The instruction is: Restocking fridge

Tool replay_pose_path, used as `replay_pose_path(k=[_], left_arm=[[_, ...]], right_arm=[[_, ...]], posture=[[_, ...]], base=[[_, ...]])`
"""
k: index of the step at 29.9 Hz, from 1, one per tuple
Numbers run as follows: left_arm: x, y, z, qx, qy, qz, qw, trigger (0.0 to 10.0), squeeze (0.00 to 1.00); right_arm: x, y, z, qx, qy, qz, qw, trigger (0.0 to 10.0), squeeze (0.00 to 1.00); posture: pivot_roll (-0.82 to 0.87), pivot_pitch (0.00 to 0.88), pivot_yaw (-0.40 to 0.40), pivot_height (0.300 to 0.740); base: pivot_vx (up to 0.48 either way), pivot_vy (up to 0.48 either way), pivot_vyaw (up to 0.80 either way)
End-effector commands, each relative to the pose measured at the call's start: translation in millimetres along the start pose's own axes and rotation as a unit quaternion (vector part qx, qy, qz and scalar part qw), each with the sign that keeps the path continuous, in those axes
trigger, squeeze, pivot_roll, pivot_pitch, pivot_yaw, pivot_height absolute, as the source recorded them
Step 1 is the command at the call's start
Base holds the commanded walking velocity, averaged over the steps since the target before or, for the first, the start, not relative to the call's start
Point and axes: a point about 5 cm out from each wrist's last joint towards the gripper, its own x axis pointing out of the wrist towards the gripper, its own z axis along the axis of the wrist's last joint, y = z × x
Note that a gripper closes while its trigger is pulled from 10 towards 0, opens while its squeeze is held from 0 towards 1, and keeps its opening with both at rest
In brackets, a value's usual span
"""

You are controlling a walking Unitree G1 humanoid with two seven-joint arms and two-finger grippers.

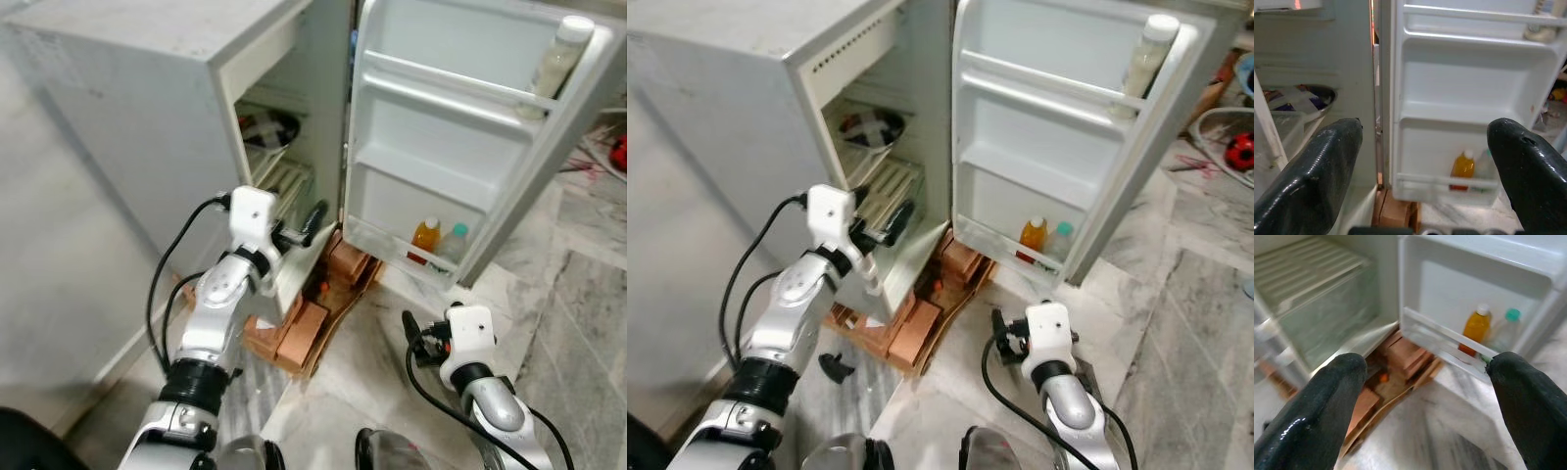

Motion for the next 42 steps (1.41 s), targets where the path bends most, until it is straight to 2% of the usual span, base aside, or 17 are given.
replay_pose_path(k=[1, 4, 6, 13, 22, 31, 42], left_arm=[[-8.0, 2.7, -3.7, 0.009, 0.009, 0.009, 1.000, 10.0, 0.00], [-18.1, 5.9, -12.7, 0.018, 0.025, 0.017, 0.999, 10.0, 0.00], [-23.5, 8.3, -18.0, 0.010, 0.034, 0.030, 0.999, 10.0, 0.00], [-41.4, 10.0, -35.9, 0.006, 0.059, 0.054, 0.997, 10.0, 0.00], [-45.8, 20.5, -43.6, 0.008, 0.073, 0.087, 0.993, 10.0, 0.00], [-49.5, 11.0, -52.3, 0.008, 0.080, 0.085, 0.993, 10.0, 0.00], [-48.3, 9.7, -55.8, 0.010, 0.089, 0.082, 0.993, 10.0, 0.00]], right_arm=[[3.4, 1.1, 2.8, 0.008, -0.008, -0.003, 1.000, 10.0, 0.00], [9.9, 10.6, 10.5, 0.004, -0.025, 0.009, 1.000, 10.0, 0.00], [14.0, 13.6, 15.1, 0.005, -0.033, 0.011, 0.999, 10.0, 0.00], [26.1, 12.2, 25.0, 0.021, -0.055, -0.004, 0.998, 10.0, 0.00], [36.1, 7.9, 32.7, 0.019, -0.069, -0.012, 0.997, 10.0, 0.00], [40.2, 8.1, 36.8, 0.018, -0.080, -0.014, 0.997, 10.0, 0.00], [44.5, 9.8, 37.8, 0.018, -0.083, -0.015, 0.996, 10.0, 0.00]], posture=[[-0.06, 0.056, 0.047, 0.740], [-0.06, 0.049, 0.046, 0.740], [-0.06, 0.041, 0.043, 0.740], [-0.07, 0.010, 0.027, 0.740], [-0.07, 0.000, 0.025, 0.740], [-0.07, 0.000, 0.026, 0.740], [-0.07, 0.000, 0.029, 0.740]], base=[[0.266, -0.356, -0.57], [0.268, -0.395, 0.00], [0.266, -0.398, 0.00], [0.291, -0.377, 0.00], [0.343, -0.332, 0.00], [0.357, -0.317, 0.00], [0.108, -0.401, -0.80]])
